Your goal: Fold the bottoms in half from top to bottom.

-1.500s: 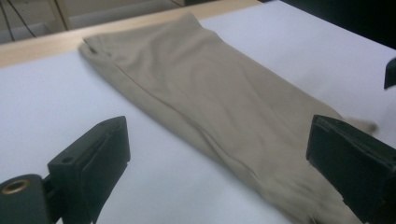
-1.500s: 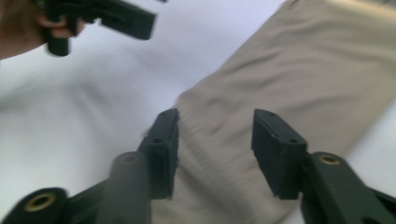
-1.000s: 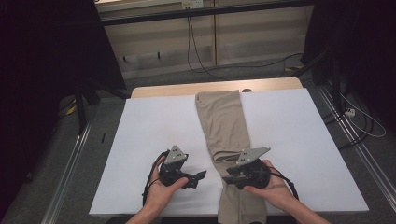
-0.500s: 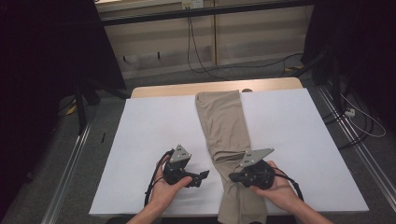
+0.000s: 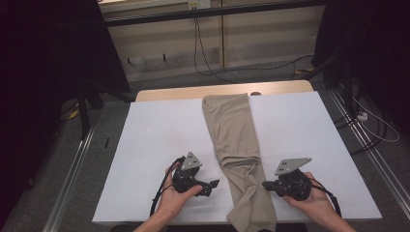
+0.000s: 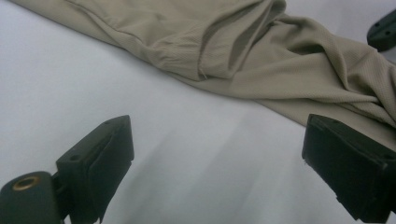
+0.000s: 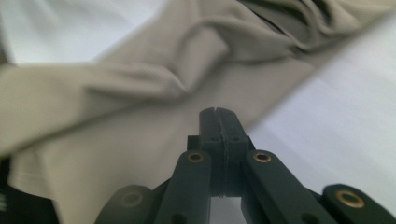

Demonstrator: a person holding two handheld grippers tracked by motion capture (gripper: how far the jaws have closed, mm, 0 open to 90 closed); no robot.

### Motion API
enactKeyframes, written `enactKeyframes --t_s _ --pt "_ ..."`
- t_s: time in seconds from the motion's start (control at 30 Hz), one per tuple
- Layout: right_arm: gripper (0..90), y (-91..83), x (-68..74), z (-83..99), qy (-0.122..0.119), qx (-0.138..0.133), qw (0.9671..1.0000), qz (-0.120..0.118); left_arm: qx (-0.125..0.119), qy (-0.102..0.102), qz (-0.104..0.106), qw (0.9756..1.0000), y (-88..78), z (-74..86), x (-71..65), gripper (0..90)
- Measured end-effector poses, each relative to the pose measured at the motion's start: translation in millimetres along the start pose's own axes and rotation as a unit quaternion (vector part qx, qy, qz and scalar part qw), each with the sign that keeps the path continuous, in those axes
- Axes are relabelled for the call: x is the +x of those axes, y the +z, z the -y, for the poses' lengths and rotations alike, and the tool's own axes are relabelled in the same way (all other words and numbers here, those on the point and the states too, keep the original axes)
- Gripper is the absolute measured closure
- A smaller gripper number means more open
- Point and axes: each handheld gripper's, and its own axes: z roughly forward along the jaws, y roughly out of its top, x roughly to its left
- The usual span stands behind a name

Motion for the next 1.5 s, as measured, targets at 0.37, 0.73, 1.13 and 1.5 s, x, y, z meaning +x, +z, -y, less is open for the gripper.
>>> enactKeyframes --t_s 0.37,0.73,1.13,1.5 --pt "55.9 28.0 56.8 -44.3 -0.085 -0.022 0.9908 -0.103 0.004 0.004 0.005 1.0000 0.8 -0.7 -0.2 9.8" --pt "87.7 7.0 48.2 -46.0 -0.070 -0.060 0.9907 -0.101 -0.004 -0.004 0.000 1.0000 2.6 -1.9 0.8 10.4" --pt "87.7 9.9 -32.7 -134.0 0.047 -0.174 0.9836 0.000 0.007 0.004 0.006 0.9999 4.8 -0.5 -1.3 11.0" --pt "57.5 53.6 -78.1 -126.8 0.128 -0.132 0.9813 0.057 0.041 0.019 0.054 0.9975 11.6 -0.8 -25.1 9.4"
